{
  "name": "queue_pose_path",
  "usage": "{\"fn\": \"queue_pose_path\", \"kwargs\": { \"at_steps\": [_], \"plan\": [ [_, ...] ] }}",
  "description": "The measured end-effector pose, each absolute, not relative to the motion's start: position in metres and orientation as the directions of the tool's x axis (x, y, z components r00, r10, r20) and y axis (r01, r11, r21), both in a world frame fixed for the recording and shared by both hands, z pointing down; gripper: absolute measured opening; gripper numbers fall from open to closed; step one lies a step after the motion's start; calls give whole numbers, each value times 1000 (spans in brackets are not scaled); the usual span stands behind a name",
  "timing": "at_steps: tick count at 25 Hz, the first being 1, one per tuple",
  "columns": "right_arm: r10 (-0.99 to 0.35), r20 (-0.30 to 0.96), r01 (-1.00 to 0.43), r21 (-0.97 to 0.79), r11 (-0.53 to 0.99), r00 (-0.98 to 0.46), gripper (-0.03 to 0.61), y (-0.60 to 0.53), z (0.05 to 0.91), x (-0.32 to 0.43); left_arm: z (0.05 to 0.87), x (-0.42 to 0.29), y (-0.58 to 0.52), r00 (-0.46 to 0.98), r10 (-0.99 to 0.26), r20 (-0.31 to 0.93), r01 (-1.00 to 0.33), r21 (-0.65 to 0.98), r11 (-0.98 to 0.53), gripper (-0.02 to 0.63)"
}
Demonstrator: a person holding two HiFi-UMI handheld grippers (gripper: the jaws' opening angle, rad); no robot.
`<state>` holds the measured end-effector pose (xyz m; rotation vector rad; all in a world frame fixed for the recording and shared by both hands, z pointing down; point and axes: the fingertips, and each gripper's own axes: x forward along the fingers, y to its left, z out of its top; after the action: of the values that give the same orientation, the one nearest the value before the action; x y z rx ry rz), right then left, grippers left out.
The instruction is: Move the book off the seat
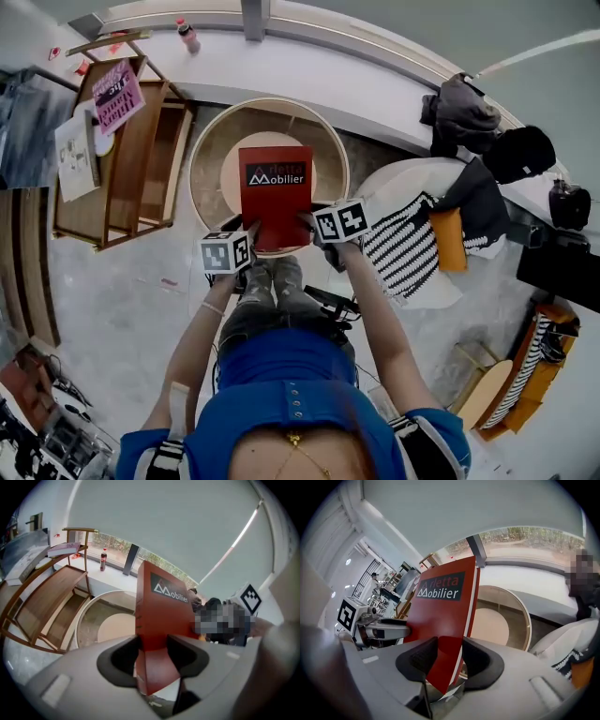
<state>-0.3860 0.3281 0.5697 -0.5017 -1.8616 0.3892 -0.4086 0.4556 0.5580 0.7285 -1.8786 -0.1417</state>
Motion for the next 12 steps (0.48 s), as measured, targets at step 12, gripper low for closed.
{"fn": "queue_pose_path", "kwargs": {
  "at_steps": [12],
  "plan": [
    [508,821,-39,-535,844,-263,167,336,757,-414,744,-451,461,-127,-489,863,-403,405,821,190]
  ]
}}
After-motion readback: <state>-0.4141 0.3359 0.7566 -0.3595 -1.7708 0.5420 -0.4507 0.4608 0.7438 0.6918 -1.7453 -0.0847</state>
